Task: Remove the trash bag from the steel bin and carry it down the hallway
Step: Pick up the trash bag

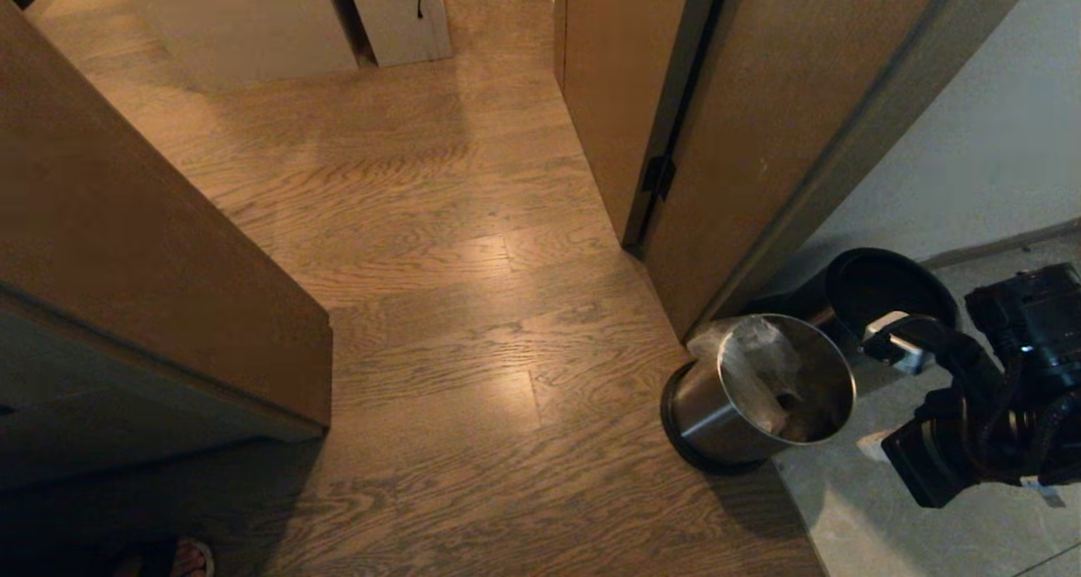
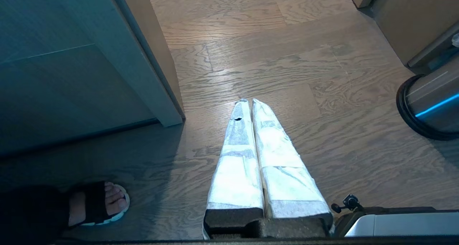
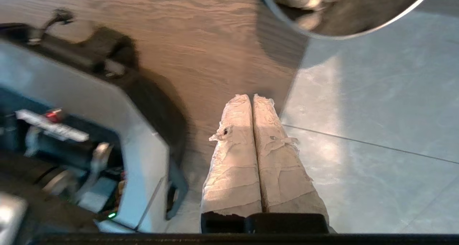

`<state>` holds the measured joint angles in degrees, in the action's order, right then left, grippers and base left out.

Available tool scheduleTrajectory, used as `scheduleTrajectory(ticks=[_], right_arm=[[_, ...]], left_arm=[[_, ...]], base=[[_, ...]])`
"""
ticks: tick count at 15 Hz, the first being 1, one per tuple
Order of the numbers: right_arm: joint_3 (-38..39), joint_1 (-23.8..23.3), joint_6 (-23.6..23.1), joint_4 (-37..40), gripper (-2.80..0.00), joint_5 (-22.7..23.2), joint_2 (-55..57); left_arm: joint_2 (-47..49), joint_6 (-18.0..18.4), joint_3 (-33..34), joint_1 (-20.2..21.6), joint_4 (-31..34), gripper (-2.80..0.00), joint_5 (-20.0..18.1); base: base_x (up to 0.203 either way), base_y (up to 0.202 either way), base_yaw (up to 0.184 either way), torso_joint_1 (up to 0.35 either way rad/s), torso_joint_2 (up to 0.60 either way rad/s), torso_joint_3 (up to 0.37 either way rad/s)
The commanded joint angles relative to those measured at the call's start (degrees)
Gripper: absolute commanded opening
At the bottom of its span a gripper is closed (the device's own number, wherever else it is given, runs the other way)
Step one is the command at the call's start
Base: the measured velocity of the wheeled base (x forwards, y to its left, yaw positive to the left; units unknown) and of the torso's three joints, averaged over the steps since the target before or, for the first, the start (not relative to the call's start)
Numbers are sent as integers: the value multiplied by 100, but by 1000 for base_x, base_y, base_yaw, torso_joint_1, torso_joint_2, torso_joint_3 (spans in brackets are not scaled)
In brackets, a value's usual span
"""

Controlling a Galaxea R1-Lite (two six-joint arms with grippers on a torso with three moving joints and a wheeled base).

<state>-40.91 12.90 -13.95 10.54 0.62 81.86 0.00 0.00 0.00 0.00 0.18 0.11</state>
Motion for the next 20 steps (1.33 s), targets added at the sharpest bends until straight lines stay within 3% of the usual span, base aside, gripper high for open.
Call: scheduleTrajectory(ticks=[1,20], right_arm=[[110,2,35,111,-280,436,-290],[136,-7,51,79,-280,474,-232]], left_arm=[[-5,0,-6,0,-1,-280,3],[0,-18,0,0,-1,-280,7]], base=[[0,0,0,0,0,0],[0,0,0,1,1,25]])
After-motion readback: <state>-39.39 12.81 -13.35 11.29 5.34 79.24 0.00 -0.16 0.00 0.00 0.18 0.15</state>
